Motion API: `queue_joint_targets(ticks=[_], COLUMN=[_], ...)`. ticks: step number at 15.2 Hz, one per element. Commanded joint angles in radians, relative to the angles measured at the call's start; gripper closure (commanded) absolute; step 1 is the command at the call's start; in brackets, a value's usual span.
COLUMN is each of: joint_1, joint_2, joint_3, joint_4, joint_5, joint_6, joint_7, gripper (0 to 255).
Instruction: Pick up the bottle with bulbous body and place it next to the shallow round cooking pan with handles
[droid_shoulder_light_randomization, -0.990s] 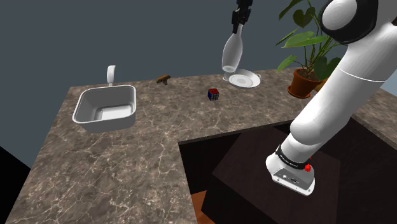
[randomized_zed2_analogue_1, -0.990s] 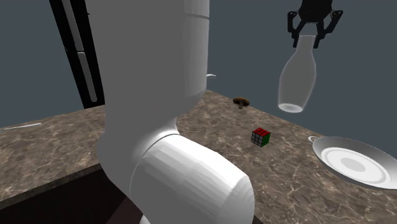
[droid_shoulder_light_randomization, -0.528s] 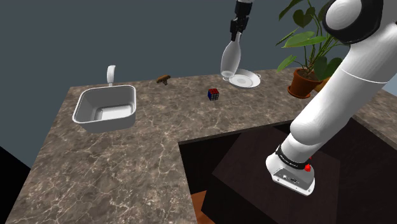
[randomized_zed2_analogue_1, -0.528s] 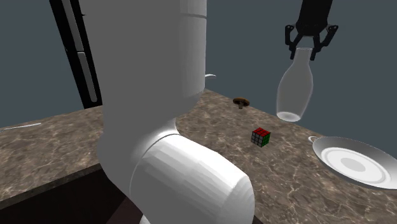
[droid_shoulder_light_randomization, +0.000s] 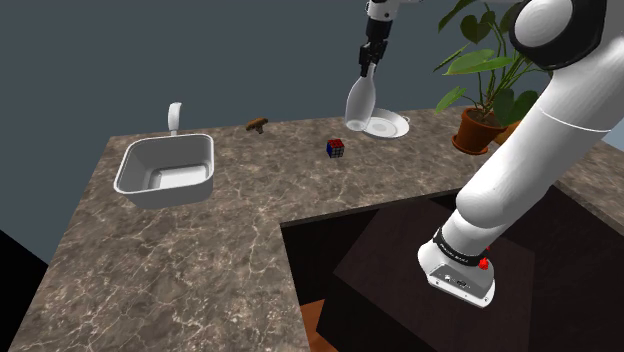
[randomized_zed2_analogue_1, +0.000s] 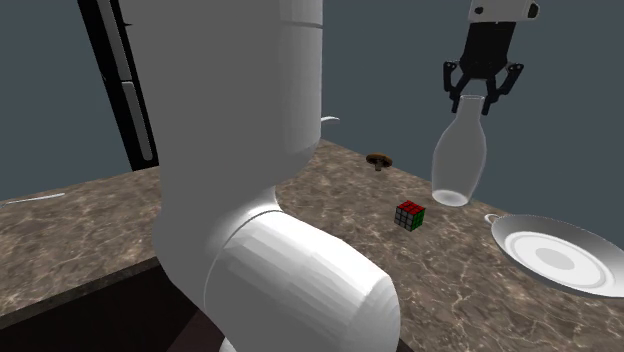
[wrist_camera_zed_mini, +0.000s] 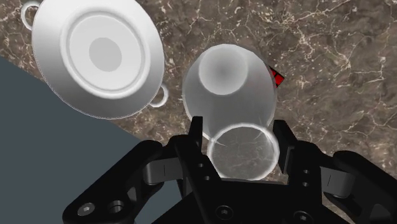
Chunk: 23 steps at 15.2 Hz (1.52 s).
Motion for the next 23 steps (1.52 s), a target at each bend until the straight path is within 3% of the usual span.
queue_joint_targets(ticks=[1, 19, 23], joint_1=[-0.001, -0.001, -0.001], joint_2=[0.001, 0.04, 0.04], joint_3=[-0.001, -0.001, -0.001], joint_4=[-0.029, -0.232, -0.232], joint_5=[0.0, 0.006, 0.006], joint_6=[0.031, 0.273, 0.273], joint_7=[-0.002, -0.008, -0.008], gripper=[255, 255, 255])
